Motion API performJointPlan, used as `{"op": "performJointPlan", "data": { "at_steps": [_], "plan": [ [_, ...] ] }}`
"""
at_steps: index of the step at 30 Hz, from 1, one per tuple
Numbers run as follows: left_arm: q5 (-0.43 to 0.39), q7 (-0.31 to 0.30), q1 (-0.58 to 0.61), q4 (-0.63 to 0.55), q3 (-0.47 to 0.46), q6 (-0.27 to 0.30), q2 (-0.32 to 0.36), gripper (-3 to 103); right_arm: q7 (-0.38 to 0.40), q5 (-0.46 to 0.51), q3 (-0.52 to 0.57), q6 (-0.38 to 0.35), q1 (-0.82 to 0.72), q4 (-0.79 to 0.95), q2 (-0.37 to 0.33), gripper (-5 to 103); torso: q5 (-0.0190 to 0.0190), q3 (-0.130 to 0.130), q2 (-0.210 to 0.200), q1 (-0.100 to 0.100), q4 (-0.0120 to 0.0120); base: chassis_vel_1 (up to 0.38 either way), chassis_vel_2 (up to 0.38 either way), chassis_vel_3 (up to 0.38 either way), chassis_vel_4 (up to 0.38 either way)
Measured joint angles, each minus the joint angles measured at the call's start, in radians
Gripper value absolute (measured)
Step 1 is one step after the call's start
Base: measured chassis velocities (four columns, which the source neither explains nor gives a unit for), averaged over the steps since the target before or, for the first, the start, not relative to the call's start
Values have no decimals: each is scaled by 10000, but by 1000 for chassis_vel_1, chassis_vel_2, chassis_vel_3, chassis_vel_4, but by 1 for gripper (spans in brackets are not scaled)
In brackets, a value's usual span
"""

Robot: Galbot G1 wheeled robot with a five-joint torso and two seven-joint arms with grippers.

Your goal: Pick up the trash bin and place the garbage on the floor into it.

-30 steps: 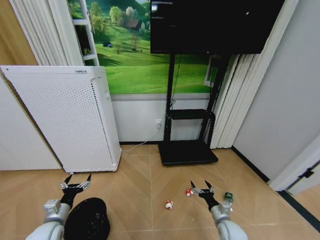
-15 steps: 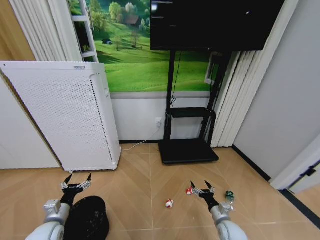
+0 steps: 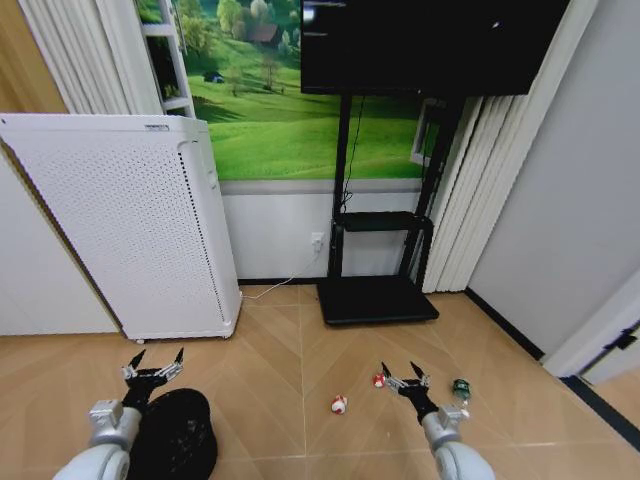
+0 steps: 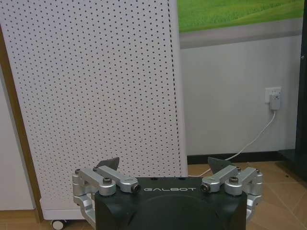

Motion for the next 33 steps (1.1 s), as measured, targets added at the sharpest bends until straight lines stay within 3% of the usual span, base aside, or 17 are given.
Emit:
{"op": "performJointPlan", "data": {
  "at_steps": [6,8,10,18,27,33],
  "plan": [
    [-11,-181,-32,125,40,-244,6,100,0,-13,-16,-17,7,-32,3,100,-1,-228,-256,-31,0,0,0,0,0],
    [-68,-303,58,45,29,-65,-24,100,2,-20,-24,-23,15,-58,6,100,0,-268,-299,-34,-2,0,0,0,0],
    [-528,-489,456,-241,-81,484,-134,100,12,-6,-34,-50,52,-161,8,100,0,-303,-332,-36,-1,0,0,0,0],
    [-638,-612,1394,-325,-737,1288,16,100,292,236,266,-13,-48,-733,123,100,0,-302,-325,-32,-1,0,0,0,0],
    [-716,-612,2096,67,-1396,1235,126,100,424,328,209,-27,78,-1199,185,100,0,-287,-305,-26,4,0,0,0,0],
    [-1159,-723,2622,631,-1803,1598,238,100,522,498,89,3,188,-1799,227,100,0,-262,-273,-17,0,0,0,0,0]
  ]
}}
